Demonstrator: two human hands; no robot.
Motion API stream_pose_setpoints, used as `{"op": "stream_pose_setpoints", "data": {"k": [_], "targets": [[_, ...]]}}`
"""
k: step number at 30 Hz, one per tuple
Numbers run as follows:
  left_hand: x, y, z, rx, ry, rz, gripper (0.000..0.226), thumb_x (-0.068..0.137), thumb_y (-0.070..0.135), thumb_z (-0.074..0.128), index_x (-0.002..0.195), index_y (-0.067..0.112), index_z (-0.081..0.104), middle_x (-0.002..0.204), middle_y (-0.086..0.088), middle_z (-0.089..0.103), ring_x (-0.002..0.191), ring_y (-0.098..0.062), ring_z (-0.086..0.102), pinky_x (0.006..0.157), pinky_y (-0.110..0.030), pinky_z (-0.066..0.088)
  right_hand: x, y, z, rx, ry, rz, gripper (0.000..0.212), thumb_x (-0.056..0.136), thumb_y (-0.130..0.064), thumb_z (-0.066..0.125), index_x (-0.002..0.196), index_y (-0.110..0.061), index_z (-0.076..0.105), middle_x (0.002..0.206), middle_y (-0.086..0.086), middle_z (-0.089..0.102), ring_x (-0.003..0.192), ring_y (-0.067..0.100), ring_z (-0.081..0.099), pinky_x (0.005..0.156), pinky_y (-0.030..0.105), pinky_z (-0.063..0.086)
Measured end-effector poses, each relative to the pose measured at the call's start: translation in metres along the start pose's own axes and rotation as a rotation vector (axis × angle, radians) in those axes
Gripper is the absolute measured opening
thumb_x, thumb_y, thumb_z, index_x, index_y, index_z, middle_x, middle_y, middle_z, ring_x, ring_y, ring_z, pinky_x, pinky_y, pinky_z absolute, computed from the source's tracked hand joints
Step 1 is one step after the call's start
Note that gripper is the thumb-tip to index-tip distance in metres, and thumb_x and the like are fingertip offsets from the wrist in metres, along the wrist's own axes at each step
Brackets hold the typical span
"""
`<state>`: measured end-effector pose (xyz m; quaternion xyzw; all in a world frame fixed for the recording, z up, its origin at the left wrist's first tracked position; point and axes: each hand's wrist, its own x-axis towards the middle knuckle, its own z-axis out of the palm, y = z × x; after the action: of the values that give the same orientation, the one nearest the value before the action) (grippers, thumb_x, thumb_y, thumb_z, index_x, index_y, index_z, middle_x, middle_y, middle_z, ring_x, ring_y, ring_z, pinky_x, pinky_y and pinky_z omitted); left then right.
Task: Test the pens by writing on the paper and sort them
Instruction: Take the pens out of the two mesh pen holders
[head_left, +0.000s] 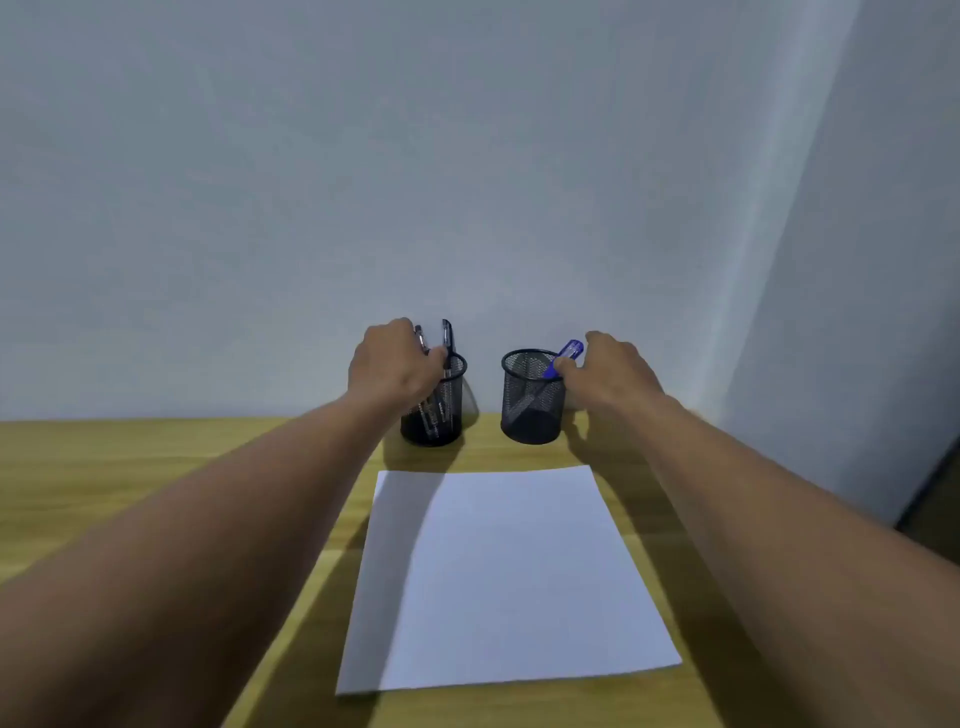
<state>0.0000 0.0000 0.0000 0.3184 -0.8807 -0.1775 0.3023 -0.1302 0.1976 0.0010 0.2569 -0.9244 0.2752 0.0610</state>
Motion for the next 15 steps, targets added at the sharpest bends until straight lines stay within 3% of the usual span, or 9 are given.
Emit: {"op": "stream_pose_setpoints", "data": {"k": [3,6,10,15], "targets": [[0.007,-0.001,0.006,0.047,0.039,-0.065,0.034,0.085,0.046,0.062,0.098,0.014,0.059,0.097,-0.008,0.064,0.090,-0.033,0.057,0.070,-0.035,0.041,0.010,-0.003,0.011,0.062,0.054,0.043,0.029,0.098,-0.040,0.056,0.105,-0.012,0.054,0.115,0.014,0.064,0.098,0.036,0.058,0.077,0.037,0.045],[0.011,0.001,0.013,0.066,0.069,-0.074,0.042,0.084,0.051,0.064,0.107,0.016,0.056,0.103,-0.007,0.067,0.101,-0.034,0.060,0.077,-0.038,0.041,0.011,-0.012,0.017,0.081,0.077,0.040,0.035,0.101,-0.032,0.055,0.127,-0.009,0.056,0.125,0.015,0.063,0.110,0.038,0.060,0.084,0.040,0.046],[0.011,0.004,0.021,-0.008,0.091,-0.060,0.059,0.081,0.047,0.072,0.123,0.013,0.049,0.110,-0.009,0.067,0.108,-0.036,0.060,0.084,-0.041,0.046,0.014,-0.017,0.023,0.076,0.157,0.009,0.032,0.101,-0.024,0.054,0.131,-0.011,0.056,0.124,0.015,0.065,0.109,0.038,0.061,0.085,0.041,0.049],[0.014,0.008,0.029,0.014,0.105,-0.037,0.039,0.079,0.047,0.074,0.102,0.017,0.065,0.096,-0.004,0.071,0.101,-0.032,0.062,0.079,-0.037,0.042,0.017,-0.024,0.027,0.141,0.196,-0.035,0.040,0.099,-0.019,0.054,0.139,-0.018,0.055,0.130,0.013,0.065,0.113,0.036,0.062,0.086,0.037,0.049]]}}
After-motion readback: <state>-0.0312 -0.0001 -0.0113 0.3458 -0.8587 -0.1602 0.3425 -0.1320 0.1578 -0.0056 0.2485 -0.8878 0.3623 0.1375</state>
